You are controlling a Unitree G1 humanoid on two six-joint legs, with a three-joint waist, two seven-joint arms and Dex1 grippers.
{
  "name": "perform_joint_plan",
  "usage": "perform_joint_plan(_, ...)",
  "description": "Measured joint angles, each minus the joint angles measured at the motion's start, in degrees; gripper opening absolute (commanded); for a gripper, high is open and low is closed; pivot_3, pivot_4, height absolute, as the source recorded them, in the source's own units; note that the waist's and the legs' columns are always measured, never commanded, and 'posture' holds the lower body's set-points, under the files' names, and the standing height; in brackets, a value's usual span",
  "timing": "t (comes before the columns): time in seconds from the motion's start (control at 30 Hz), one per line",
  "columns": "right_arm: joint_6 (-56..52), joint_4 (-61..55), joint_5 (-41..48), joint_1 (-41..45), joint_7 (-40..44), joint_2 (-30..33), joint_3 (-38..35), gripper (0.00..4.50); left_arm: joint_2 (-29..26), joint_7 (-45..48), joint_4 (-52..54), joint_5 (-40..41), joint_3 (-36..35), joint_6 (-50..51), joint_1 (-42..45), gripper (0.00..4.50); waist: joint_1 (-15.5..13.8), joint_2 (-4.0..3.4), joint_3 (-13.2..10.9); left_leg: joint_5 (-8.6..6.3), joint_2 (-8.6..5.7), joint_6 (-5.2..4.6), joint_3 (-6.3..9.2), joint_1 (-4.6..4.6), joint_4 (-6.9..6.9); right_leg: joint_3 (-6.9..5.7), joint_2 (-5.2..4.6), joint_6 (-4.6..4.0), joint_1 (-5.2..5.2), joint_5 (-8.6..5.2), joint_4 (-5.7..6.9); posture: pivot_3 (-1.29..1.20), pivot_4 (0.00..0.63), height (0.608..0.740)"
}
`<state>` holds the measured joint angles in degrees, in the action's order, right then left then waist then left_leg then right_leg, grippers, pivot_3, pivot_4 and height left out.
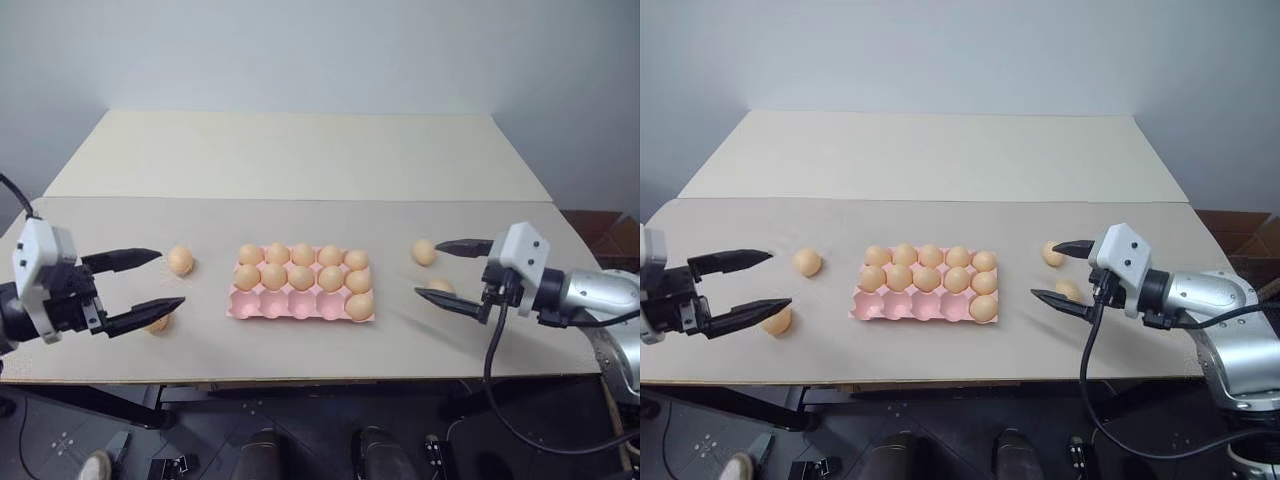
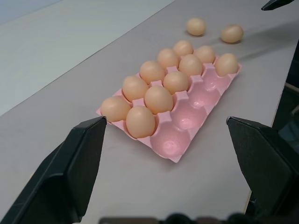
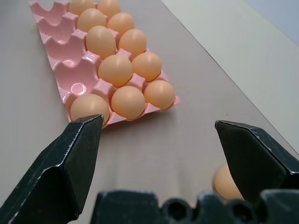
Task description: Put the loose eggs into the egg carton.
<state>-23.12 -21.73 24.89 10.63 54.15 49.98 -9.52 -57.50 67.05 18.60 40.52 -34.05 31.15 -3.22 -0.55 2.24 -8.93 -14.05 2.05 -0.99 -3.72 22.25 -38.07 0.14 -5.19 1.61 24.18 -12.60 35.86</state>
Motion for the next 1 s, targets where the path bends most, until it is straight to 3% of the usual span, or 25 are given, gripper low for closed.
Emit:
perform_joint_plan(0.53,-6.12,-2.82,0.05,-4.73,-2.72,2.61,-4.14,4.5,1.7,1.33,0.73,2.63,2.62,-0.43,1.39,4.48,0.04,0.0,0.0,0.0,0.0,0.0,0.0,0.01,0.0,0.02,0.01,-0.01,0.01,-0.01,0.01,0.0,0.15,0.74)
perform_joint_plan(1.0,-28.83,9.5,-11.54,10.69,-20.12,-3.66,12.54,4.5,0.95,4.64,1.65,4.57,10.26,0.61,5.84,4.48,0.66,0.0,0.0,0.0,-0.04,-0.01,0.02,0.1,0.0,0.03,0.01,-0.02,0.08,-0.01,0.0,0.0,0.15,0.74)
